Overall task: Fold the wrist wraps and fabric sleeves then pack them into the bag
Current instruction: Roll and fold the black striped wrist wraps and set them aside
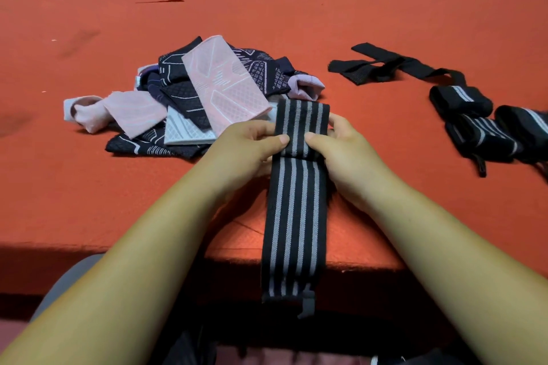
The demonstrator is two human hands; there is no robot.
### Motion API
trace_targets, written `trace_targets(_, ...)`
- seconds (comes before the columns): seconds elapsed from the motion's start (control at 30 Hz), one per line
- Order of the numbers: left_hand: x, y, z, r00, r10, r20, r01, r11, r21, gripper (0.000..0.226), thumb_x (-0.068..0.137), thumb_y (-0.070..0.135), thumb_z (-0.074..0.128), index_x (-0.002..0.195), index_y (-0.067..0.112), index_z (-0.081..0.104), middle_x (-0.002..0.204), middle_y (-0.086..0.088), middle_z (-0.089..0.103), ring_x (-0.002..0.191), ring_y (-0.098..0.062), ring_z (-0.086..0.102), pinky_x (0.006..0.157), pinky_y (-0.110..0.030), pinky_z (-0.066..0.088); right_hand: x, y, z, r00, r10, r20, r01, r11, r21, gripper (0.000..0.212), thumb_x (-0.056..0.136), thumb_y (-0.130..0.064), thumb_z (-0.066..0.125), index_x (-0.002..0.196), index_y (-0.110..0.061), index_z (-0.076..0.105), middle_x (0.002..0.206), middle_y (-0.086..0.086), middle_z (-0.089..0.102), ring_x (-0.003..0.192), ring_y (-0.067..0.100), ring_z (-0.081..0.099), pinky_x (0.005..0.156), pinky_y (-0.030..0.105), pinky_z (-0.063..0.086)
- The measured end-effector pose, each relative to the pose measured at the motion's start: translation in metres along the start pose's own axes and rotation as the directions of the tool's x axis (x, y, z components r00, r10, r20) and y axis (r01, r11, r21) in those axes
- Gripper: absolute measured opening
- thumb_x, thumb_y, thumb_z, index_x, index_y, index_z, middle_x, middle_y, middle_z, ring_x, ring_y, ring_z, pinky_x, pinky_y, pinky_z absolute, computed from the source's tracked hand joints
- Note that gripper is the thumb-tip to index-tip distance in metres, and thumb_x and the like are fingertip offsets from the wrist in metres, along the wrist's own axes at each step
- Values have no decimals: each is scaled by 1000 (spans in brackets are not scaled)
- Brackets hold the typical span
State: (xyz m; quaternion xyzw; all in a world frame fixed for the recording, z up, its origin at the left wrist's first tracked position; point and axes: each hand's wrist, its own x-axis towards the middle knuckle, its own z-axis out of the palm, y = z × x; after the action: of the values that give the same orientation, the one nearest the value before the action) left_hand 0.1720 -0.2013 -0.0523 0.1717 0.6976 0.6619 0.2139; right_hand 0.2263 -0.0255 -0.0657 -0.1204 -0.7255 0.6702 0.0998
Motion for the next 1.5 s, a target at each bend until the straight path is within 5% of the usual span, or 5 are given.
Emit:
trace_targets(0.13,2,3,1,995,40,-96,-50,992,-113,24,107,1,57,128,-2,69,106,-15,78,74,-12,76,59,-16,56,-1,2,-6,979,121,162,-130,990,46,45,96,-46,69,132,-18,66,121,12,79,111,35,77,106,62,56)
trace_targets(0.4,13,-2,-2,993,57,-102,-75,981,-181,38,106,-10,48,135,3,68,125,-19,76,106,-26,78,82,-28,63,2,3,-18,975,123,185,-176,938,300,36,113,-7,40,140,-17,62,86,6,75,68,17,69,59,29,60)
trace_targets(0.63,7,5,-6,996,-33,-79,28,998,-64,38,102,-7,52,119,14,79,104,-4,82,81,-12,76,66,-25,62,1,-1,-22,967,156,201,-222,904,365,41,111,-46,49,125,-15,71,102,19,75,84,27,70,82,41,57)
trace_targets(1.03,3,2,4,997,-71,-36,62,975,-211,28,108,10,56,120,-8,73,110,-11,78,102,-21,71,76,-23,61,0,4,-20,993,18,120,-47,969,243,33,102,5,60,133,-4,65,114,20,75,102,33,75,95,43,62)
trace_targets(1.5,2,-2,11,989,46,-143,-84,958,-274,28,103,-10,56,126,0,69,114,-14,80,96,-20,78,83,-26,63,5,12,-26,944,-20,331,65,990,-125,46,96,-40,63,142,-33,57,126,36,65,112,51,69,104,75,48)
